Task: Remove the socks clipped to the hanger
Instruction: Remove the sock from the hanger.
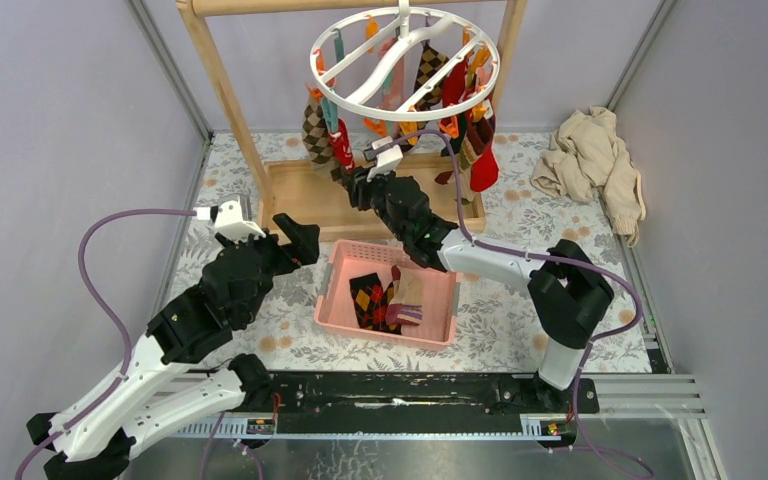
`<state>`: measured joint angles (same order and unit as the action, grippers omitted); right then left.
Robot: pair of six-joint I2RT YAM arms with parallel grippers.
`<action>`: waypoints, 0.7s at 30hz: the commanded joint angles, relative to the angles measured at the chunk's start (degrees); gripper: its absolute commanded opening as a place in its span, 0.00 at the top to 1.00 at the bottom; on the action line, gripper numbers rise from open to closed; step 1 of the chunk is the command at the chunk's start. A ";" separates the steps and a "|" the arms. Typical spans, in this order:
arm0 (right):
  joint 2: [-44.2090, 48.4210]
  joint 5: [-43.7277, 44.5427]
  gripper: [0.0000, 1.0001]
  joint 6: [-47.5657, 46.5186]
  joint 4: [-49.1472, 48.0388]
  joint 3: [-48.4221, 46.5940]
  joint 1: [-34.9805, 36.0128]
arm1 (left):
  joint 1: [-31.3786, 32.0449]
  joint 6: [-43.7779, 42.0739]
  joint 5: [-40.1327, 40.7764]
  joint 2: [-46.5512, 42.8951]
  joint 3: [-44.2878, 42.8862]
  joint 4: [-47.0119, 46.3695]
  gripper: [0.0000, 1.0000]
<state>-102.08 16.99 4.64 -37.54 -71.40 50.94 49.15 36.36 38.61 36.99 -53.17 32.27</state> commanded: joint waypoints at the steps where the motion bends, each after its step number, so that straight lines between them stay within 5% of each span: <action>1: 0.43 -1.89 0.63 1.69 0.39 -2.64 -1.20 | 0.42 0.09 -0.44 -0.09 0.08 0.16 0.01; 9: 3.68 -4.05 0.89 1.42 0.07 1.23 -1.34 | 0.37 -0.14 -0.55 -0.25 0.06 0.16 0.01; 21: 9.90 -2.18 0.90 0.01 -0.60 9.78 -1.19 | 0.41 -4.02 -1.23 6.92 -6.65 -6.26 0.01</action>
<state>-95.26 13.87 5.82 -35.44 -62.52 49.82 49.15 35.57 37.98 39.31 -54.92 32.34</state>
